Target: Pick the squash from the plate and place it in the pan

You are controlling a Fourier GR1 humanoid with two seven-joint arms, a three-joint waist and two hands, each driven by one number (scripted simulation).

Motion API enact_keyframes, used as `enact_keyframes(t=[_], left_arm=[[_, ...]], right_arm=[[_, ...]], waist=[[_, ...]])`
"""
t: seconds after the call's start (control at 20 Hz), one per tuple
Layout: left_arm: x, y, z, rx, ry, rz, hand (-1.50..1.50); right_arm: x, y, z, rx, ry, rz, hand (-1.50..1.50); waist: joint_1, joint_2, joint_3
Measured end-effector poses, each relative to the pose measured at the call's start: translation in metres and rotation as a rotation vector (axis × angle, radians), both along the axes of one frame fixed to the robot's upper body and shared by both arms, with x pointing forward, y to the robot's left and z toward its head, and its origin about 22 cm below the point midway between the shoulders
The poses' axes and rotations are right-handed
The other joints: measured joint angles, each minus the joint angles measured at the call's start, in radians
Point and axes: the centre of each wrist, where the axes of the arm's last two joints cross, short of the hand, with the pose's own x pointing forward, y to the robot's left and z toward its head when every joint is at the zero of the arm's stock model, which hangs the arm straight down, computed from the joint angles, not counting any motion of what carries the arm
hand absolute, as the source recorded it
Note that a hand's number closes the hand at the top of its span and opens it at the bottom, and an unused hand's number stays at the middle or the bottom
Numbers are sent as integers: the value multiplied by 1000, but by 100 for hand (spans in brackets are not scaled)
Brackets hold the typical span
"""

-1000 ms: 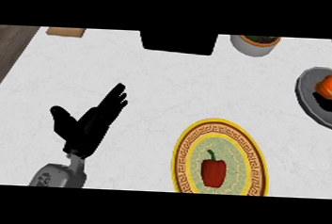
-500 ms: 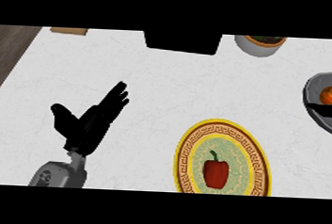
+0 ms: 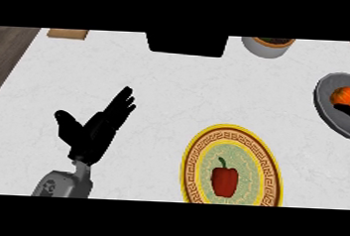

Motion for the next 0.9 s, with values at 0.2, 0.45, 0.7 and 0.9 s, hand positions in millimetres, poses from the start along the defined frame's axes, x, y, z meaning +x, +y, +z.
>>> enact_keyframes(t=[0.2,0.45,0.7,0.9], left_arm=[[-1,2,-1,-9,-2,3,0],[-2,4,-3,-6,5,10,0],[-2,7,-2,-3,10,23,0],[-2,9,-3,-3,11,26,0]], right_arm=[[-20,-24,2,89,20,64,-150],[-49,-50,3,151,29,165,-150],[-72,-70,6,177,52,206,-150],[-87,-82,9,170,71,207,-150]], waist=[[-4,-1,0],[-12,-2,1],[-16,-6,2],[-22,-7,2]])
